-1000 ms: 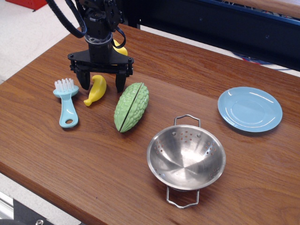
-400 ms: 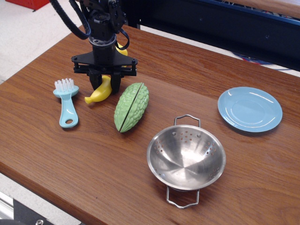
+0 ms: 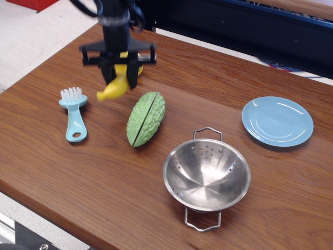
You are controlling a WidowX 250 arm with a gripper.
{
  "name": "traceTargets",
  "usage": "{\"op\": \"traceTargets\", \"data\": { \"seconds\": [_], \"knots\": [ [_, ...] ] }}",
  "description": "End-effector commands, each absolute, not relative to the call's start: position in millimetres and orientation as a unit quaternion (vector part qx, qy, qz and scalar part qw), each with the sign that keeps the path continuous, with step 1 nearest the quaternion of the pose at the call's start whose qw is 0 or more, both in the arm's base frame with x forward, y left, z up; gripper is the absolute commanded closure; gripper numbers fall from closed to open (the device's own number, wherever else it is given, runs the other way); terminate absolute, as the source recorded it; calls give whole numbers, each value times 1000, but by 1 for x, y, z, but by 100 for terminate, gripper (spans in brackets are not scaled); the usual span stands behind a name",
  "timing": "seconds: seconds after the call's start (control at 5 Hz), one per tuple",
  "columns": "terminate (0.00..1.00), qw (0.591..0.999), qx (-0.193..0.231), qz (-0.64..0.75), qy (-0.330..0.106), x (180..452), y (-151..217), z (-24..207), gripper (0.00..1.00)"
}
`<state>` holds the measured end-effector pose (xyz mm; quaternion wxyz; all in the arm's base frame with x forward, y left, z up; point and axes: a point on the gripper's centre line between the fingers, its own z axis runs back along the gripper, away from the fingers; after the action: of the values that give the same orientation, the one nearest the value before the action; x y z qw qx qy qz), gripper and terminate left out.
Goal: Put banana in colander
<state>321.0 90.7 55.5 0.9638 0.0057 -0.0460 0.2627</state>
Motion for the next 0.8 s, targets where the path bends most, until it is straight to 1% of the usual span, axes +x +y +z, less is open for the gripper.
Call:
{"op": "traceTargets", "data": {
  "seconds": [0.0,0.2,0.4,0.6],
  "knots": [
    [0,975,-75,190,-90,302,43,115,100],
    [0,988,-84,104,-76,278,3,106,100],
    [0,992,-94,39,-75,259,-26,92,100],
    [0,992,-98,19,-74,253,-46,88,100]
  ]
}}
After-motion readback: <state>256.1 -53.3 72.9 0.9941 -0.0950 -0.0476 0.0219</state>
